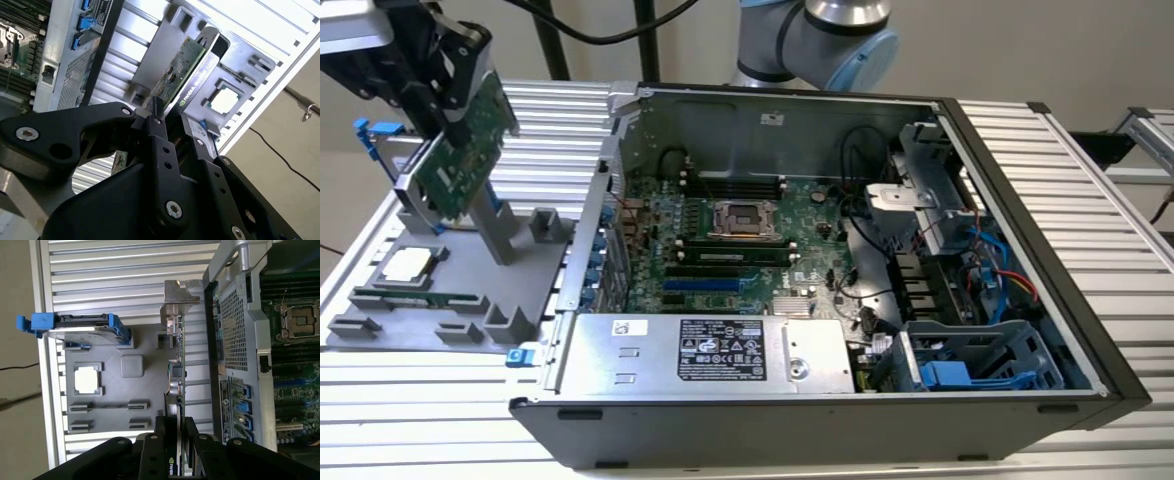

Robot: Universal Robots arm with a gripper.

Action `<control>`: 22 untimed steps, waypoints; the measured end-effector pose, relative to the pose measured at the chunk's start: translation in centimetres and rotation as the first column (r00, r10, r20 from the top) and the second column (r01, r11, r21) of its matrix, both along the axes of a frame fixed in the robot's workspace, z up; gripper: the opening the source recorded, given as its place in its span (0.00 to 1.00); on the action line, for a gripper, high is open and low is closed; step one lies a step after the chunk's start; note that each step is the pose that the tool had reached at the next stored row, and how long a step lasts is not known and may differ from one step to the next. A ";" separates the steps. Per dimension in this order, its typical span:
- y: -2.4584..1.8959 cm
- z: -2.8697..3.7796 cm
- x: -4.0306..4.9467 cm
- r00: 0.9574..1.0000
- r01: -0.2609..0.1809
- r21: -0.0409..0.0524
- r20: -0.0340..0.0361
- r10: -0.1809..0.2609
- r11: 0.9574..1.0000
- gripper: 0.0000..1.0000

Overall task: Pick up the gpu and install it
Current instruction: 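Pick up the gpu and move the gpu toward the slot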

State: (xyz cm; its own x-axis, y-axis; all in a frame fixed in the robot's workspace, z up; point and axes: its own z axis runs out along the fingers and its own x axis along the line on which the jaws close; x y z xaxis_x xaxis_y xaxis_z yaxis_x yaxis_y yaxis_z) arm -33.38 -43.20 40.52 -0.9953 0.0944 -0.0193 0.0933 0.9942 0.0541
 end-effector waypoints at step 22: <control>0.00 1.18 0.00 1.000 0.000 0.000 0.000 0.000 1.000 0.00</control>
State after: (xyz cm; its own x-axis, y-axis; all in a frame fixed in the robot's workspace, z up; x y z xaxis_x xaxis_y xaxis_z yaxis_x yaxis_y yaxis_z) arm -33.38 -43.20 41.70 -0.9953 0.0944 -0.0192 0.0933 0.9942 0.0540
